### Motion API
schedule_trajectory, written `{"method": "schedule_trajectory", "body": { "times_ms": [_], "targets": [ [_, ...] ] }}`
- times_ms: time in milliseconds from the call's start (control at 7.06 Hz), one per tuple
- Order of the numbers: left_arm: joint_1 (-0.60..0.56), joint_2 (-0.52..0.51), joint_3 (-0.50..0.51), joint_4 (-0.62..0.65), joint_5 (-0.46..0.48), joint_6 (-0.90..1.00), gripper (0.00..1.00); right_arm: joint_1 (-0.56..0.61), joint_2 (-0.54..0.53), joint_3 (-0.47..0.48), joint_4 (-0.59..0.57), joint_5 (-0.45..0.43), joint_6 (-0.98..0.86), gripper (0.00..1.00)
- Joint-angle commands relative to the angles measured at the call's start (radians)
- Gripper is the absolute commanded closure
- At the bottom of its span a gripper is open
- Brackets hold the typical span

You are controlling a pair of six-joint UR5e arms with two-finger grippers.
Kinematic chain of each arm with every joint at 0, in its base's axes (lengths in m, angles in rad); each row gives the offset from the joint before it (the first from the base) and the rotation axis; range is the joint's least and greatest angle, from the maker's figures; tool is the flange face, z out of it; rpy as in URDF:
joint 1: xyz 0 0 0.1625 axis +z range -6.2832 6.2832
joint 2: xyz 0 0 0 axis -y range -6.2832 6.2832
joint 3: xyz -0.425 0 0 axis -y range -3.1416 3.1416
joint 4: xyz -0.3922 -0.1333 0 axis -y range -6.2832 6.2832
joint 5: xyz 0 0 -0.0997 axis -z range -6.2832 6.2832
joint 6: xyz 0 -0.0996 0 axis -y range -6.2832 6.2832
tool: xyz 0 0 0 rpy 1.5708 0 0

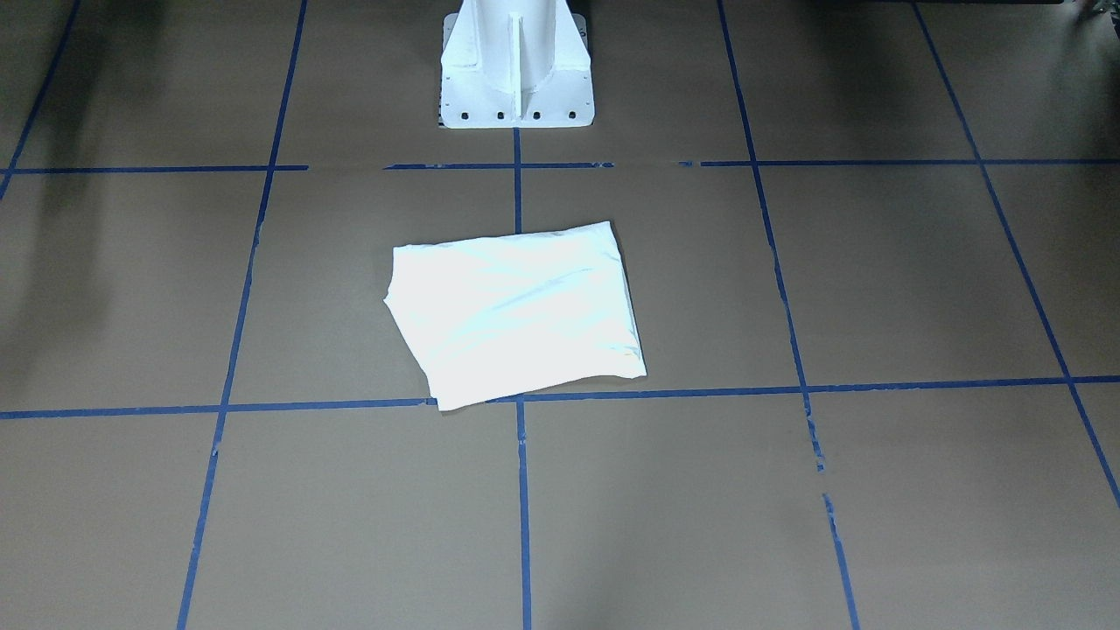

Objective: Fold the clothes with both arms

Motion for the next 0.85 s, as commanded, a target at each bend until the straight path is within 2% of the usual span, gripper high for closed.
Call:
{"method": "schedule_trajectory", "body": {
  "times_ms": [0,567,709],
  "targets": [
    [0.001,0.000,0.000,0.000,0.000,0.000,0.00,0.000,-0.005,-0.007,0.002,0.000,0.002,0.00],
    [0.001,0.001,0.003,0.000,0.001,0.000,0.00,0.000,-0.008,-0.008,0.005,-0.008,-0.012,0.00],
    [0.001,0.001,0.002,0.000,0.001,0.000,0.00,0.000,-0.005,-0.013,0.004,-0.015,-0.085,0.00]
  ]
}}
